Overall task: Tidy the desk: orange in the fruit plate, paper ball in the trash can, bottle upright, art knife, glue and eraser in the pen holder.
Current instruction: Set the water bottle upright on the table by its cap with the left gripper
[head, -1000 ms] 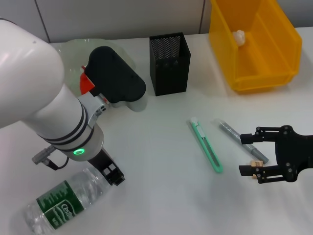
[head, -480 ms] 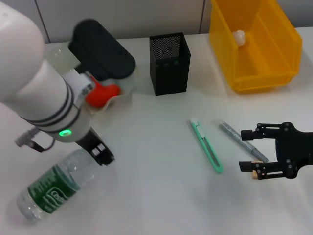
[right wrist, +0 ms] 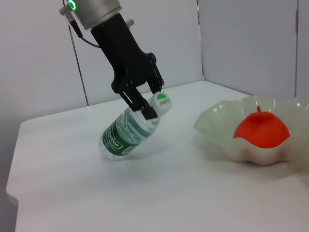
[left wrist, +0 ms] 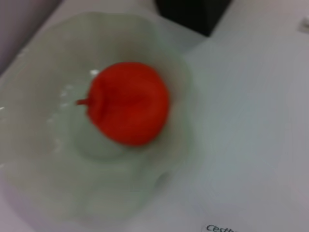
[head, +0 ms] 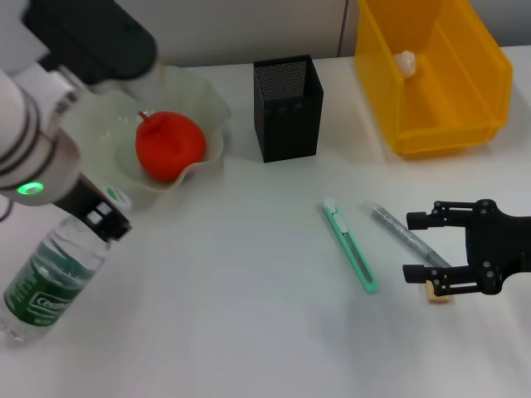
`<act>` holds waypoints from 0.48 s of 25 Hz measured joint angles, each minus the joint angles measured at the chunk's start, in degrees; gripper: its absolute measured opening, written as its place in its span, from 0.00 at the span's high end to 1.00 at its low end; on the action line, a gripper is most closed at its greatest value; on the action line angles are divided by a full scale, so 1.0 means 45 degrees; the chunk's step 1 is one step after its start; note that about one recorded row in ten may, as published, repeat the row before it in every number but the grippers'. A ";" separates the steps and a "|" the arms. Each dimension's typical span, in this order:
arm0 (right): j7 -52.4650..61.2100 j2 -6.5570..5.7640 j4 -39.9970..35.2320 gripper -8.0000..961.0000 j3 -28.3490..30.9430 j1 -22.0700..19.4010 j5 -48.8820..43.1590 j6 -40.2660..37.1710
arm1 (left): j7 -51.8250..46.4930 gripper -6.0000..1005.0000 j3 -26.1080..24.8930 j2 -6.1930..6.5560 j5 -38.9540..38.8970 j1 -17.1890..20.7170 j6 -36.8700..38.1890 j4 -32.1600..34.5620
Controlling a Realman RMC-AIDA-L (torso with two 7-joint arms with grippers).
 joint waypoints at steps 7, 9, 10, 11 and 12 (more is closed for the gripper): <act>0.0008 0.0017 -0.0050 0.21 -0.0004 0.0009 0.0020 0.0015 | 0.0277 0.55 -0.1749 0.0194 0.0201 0.0368 0.1286 0.1882; 0.0010 0.0025 -0.0052 0.21 0.0004 0.0011 0.0020 0.0023 | 0.0295 0.55 -0.1910 0.0262 0.0204 0.0367 0.1341 0.1978; 0.0012 0.0032 -0.0051 0.21 0.0006 0.0013 0.0020 0.0025 | 0.0342 0.55 -0.2074 0.0297 0.0199 0.0366 0.1369 0.2058; 0.0012 0.0036 -0.0044 0.21 0.0007 0.0014 0.0020 0.0033 | 0.0372 0.54 -0.2159 0.0315 0.0196 0.0366 0.1380 0.2104; 0.0014 0.0040 -0.0029 0.21 0.0010 0.0015 0.0019 0.0043 | 0.0469 0.54 -0.2394 0.0356 0.0163 0.0376 0.1404 0.2245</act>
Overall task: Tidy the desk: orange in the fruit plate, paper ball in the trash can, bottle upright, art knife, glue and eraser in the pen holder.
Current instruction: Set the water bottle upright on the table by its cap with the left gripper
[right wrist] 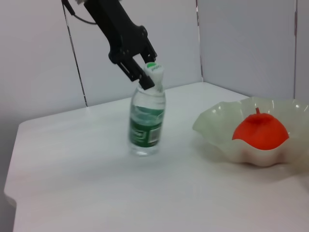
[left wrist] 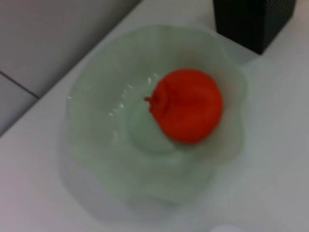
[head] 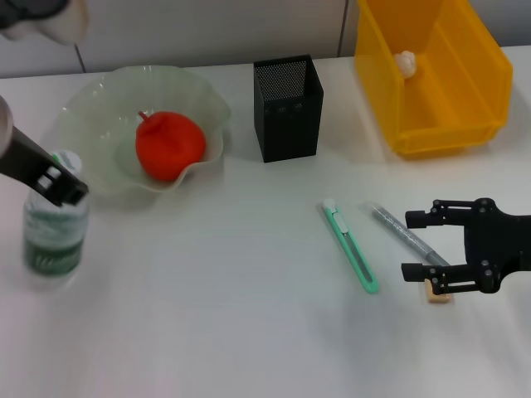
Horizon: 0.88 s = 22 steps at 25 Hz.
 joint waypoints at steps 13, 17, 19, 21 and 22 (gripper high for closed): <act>0.0001 -0.0003 0.0048 0.21 0.0311 -0.0073 0.0037 0.0042 | 0.0485 0.53 -0.1910 0.0724 -0.2118 0.0102 0.0202 0.1231; 0.0000 -0.0003 0.0052 0.21 0.0328 -0.0066 0.0096 0.0047 | 0.0532 0.53 -0.2000 0.0912 -0.2664 0.0002 0.0294 0.1333; 0.0001 -0.0003 0.0052 0.21 0.0331 -0.0064 0.0135 0.0048 | 0.0592 0.52 -0.2116 0.0985 -0.2995 -0.0009 0.0316 0.1334; 0.0011 -0.0003 0.0053 0.21 0.0333 -0.0061 0.0147 0.0049 | 0.0673 0.52 -0.2362 0.1078 -0.3493 0.0003 0.0322 0.1338; 0.0021 -0.0003 0.0054 0.21 0.0334 -0.0060 0.0152 0.0049 | 0.0720 0.52 -0.2522 0.1113 -0.3810 0.0026 0.0322 0.1338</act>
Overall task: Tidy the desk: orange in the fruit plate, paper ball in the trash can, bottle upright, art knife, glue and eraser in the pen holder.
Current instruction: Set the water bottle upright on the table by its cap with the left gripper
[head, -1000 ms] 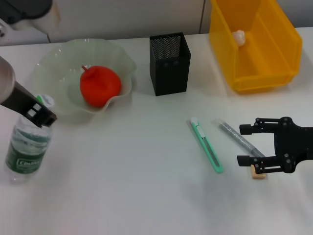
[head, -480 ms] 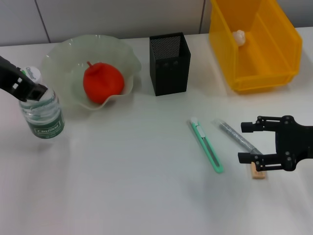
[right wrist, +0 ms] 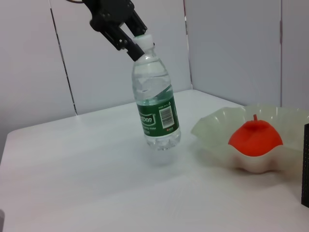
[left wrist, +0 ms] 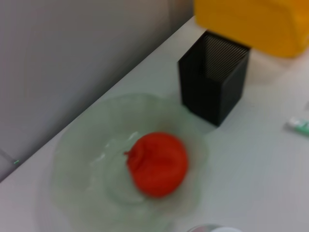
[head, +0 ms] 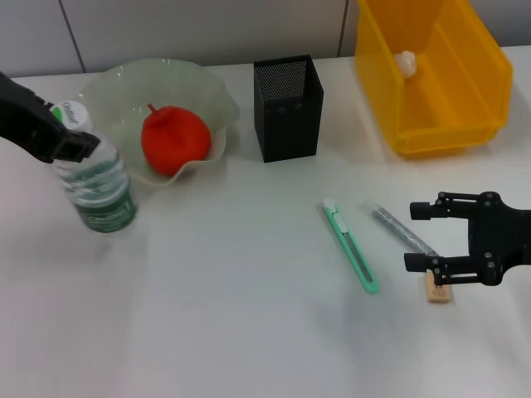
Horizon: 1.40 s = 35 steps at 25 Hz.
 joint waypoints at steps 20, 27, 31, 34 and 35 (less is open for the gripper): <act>-0.0152 0.0149 -0.0001 0.22 -0.0009 -0.0035 0.0004 -0.0002 | 0.0322 0.50 -0.0700 -0.0039 -0.2341 -0.0550 -0.0080 -0.2221; -0.0220 0.0188 -0.0002 0.22 -0.0079 -0.0088 -0.0006 -0.0010 | 0.0566 0.49 -0.0496 -0.0389 -0.1784 -0.0525 -0.0127 -0.2491; -0.0302 0.0222 -0.0002 0.22 -0.0080 -0.0118 -0.0030 -0.0010 | 0.0737 0.49 -0.0482 -0.0669 -0.1395 -0.0484 -0.0201 -0.2545; -0.0335 0.0257 -0.0001 0.22 -0.0077 -0.0200 -0.0042 -0.0010 | 0.0780 0.49 -0.0465 -0.0810 -0.1199 -0.0438 -0.0256 -0.2556; -0.0335 0.0257 -0.0001 0.22 -0.0077 -0.0200 -0.0042 -0.0010 | 0.0810 0.49 -0.0468 -0.0842 -0.1190 -0.0416 -0.0276 -0.2556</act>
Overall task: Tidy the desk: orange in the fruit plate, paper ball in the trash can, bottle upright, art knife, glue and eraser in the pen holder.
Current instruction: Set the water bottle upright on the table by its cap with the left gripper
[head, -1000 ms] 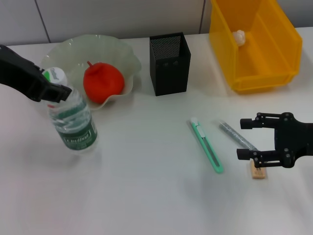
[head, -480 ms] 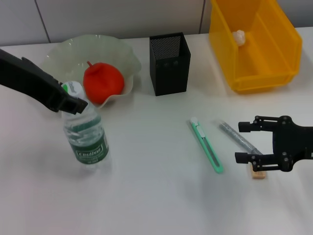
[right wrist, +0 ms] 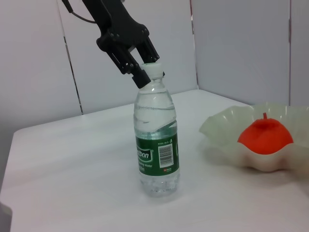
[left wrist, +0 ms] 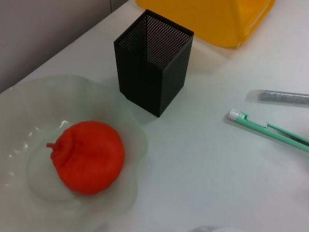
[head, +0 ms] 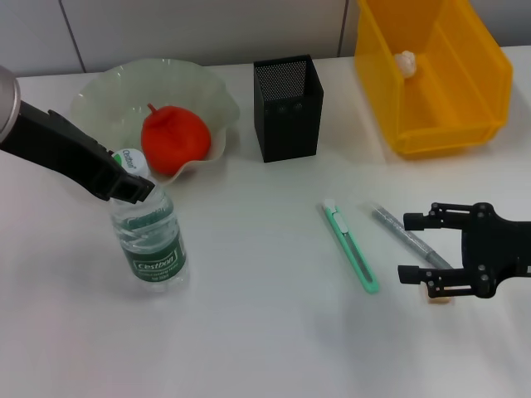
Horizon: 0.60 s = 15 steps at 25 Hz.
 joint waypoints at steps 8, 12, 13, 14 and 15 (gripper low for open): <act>-0.0034 0.0023 0.0000 0.22 0.0034 -0.0093 -0.0033 0.0007 | 0.0311 0.48 -0.0064 -0.0381 0.0679 0.0191 -0.0099 0.0065; -0.0038 0.0035 0.0000 0.22 0.0050 -0.0094 -0.0035 0.0006 | 0.0137 0.47 -0.0025 -0.0465 0.0984 0.0197 -0.0099 0.0085; -0.0038 0.0035 0.0000 0.22 0.0050 -0.0094 -0.0035 0.0006 | 0.0137 0.47 -0.0025 -0.0465 0.0984 0.0197 -0.0099 0.0085; -0.0038 0.0036 0.0000 0.22 0.0049 -0.0094 -0.0034 0.0007 | 0.0024 0.47 -0.0108 -0.0468 0.0953 0.0226 -0.0117 0.0144; -0.0038 0.0036 -0.0001 0.22 0.0049 -0.0092 -0.0034 0.0009 | -0.0014 0.47 -0.0142 -0.0469 0.0921 0.0251 -0.0146 0.0195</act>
